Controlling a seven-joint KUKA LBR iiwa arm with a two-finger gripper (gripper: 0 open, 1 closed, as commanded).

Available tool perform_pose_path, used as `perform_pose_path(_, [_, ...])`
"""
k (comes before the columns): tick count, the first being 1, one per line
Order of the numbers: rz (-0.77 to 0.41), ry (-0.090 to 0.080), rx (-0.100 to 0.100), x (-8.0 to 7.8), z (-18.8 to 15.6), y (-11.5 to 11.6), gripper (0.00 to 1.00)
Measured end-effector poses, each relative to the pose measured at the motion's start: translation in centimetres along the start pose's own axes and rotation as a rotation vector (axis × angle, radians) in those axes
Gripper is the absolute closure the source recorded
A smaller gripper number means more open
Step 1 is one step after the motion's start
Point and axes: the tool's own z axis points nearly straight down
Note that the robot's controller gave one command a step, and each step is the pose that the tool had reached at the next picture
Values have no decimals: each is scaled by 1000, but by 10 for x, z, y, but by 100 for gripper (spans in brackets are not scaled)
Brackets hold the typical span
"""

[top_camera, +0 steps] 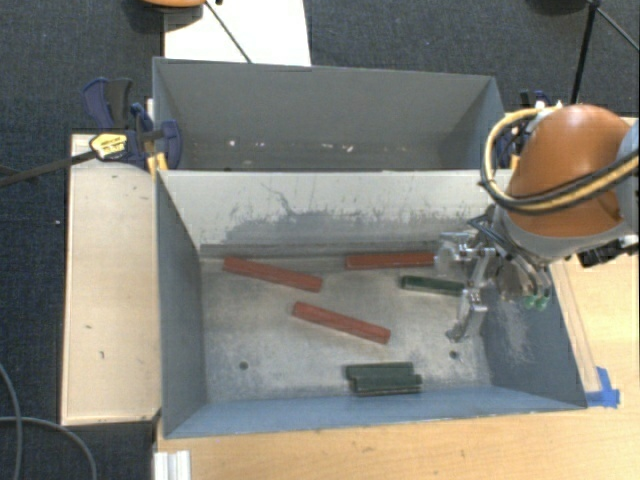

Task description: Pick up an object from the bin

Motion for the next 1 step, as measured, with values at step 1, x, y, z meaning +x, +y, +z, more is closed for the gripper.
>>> perform_pose_path(1, [89, -4, 0, -26, 56, -14, 0])
